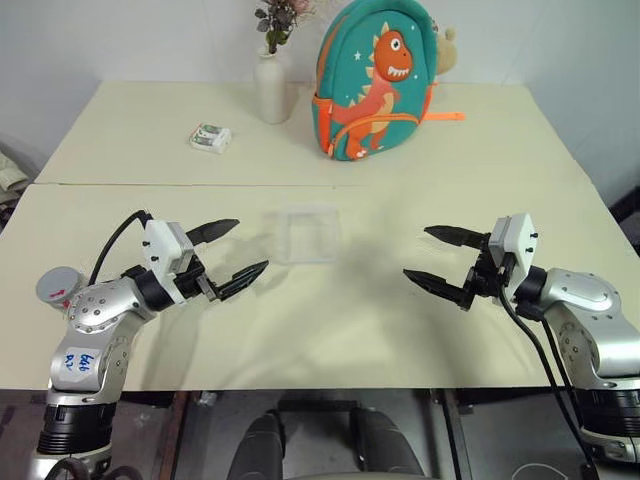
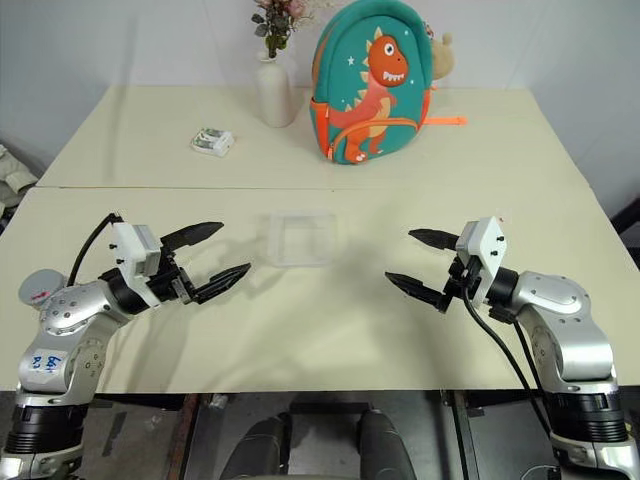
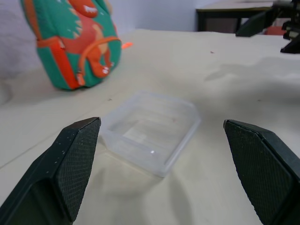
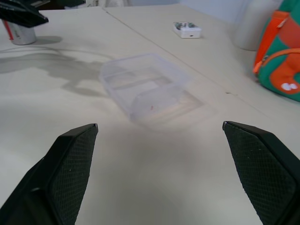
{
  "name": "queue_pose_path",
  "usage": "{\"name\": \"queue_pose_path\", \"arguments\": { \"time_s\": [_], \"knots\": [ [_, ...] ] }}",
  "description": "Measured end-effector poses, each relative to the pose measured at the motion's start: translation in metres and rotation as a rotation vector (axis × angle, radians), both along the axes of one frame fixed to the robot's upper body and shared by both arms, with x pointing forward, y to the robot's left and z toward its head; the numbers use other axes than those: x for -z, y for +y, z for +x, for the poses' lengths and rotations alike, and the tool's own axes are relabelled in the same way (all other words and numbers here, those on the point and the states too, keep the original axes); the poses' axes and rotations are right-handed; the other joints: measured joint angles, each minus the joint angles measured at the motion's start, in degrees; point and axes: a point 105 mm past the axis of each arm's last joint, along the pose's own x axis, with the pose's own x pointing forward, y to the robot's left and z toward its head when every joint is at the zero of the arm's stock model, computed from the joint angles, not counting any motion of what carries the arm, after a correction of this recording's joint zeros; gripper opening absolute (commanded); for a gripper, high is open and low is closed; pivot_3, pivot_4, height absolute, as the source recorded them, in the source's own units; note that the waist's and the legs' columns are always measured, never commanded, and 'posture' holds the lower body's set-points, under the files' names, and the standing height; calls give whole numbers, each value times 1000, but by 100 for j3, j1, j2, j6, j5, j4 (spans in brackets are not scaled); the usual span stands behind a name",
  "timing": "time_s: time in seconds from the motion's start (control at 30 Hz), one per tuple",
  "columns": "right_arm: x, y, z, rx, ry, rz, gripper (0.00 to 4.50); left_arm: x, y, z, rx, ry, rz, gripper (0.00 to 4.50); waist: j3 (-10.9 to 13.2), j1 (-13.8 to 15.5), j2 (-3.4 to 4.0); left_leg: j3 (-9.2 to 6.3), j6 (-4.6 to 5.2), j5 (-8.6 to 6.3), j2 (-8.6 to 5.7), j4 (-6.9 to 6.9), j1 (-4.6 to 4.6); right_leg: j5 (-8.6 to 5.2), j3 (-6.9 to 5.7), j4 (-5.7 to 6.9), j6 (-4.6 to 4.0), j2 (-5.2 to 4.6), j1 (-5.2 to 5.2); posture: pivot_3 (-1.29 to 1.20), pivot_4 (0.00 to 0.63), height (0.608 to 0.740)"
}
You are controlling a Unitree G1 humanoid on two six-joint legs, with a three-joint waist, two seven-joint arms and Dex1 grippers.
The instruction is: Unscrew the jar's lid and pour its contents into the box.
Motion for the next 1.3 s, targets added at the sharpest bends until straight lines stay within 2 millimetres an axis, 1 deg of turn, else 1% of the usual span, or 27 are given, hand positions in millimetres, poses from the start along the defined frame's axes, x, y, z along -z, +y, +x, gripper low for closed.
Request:
{"name": "queue_pose_path", "arguments": {
  "time_s": [0.13,0.2,0.3,0.37,0.47,0.6,0.67,0.8,0.87,0.93,1.0,1.07,1.17,1.3],
  "knots": [
    [-10,7,5,-28,-41,4,4500,1,2,-1,-12,0,5,4482,0,-37,0,5,0,0,4,0,9,1,7,3,-3,5,0,0,150,740],
    [-8,9,8,-40,-35,8,4500,2,3,-3,-22,1,6,4482,0,-31,0,5,0,0,5,0,8,1,7,2,-3,5,0,0,150,740],
    [-3,15,12,-65,-9,30,4500,1,7,-12,-57,-15,9,4482,0,-53,0,11,4,-3,4,0,6,4,13,-1,3,3,-2,0,150,740],
    [-5,23,17,-98,-12,45,4500,-2,12,-21,-104,-40,-2,4482,0,-99,0,15,4,-5,6,-1,7,5,16,-1,6,3,-2,0,150,740],
    [-11,39,24,-161,-26,63,4500,-2,25,-43,-226,-76,-41,4482,0,-137,-1,18,5,-9,12,-2,12,10,18,2,14,7,-2,0,150,740],
    [-17,61,31,-239,-41,97,4500,7,44,-76,-423,-82,-105,4482,-1,-119,-2,21,3,-12,13,-1,13,5,21,-2,5,9,-3,0,150,740],
    [-17,68,36,-261,-34,111,4500,16,53,-92,-543,-68,-117,4482,0,-115,-4,27,3,-12,10,3,10,-15,27,-11,-34,7,-2,0,150,740],
    [-23,82,42,-318,-45,126,4500,26,71,-117,-790,-49,-189,4482,-1,-101,-5,31,4,-13,8,29,1,-23,31,-25,-59,6,4,0,150,740],
    [-24,84,43,-329,-53,130,4500,34,78,-125,-892,-15,-228,4482,0,-103,-7,32,6,-16,7,46,-3,-21,33,-34,-61,7,10,0,150,740],
    [-22,84,45,-337,-42,132,4500,45,88,-133,-1012,19,-263,4482,-1,-130,-8,36,12,-24,8,66,-5,-12,36,-56,-67,9,21,0,150,740],
    [-18,85,46,-340,-34,134,4500,50,97,-140,-1118,24,-286,4482,-1,-146,-9,42,12,-29,8,78,-13,-5,42,-70,-73,11,22,0,150,740],
    [-19,90,47,-352,-34,136,4500,50,104,-142,-1184,14,-301,4482,0,-156,-9,48,12,-29,7,80,-16,0,49,-80,-75,11,22,0,150,740],
    [-24,93,47,-366,-54,136,4500,45,109,-138,-1219,-22,-331,4482,-1,-155,-9,52,12,-35,8,78,-16,0,52,-87,-75,11,22,0,150,740],
    [-24,95,46,-371,-55,140,4500,45,118,-130,-1266,-47,-378,4482,-1,-137,-10,53,20,-47,12,75,-18,-1,51,-88,-70,15,20,0,150,740]
  ]
}}
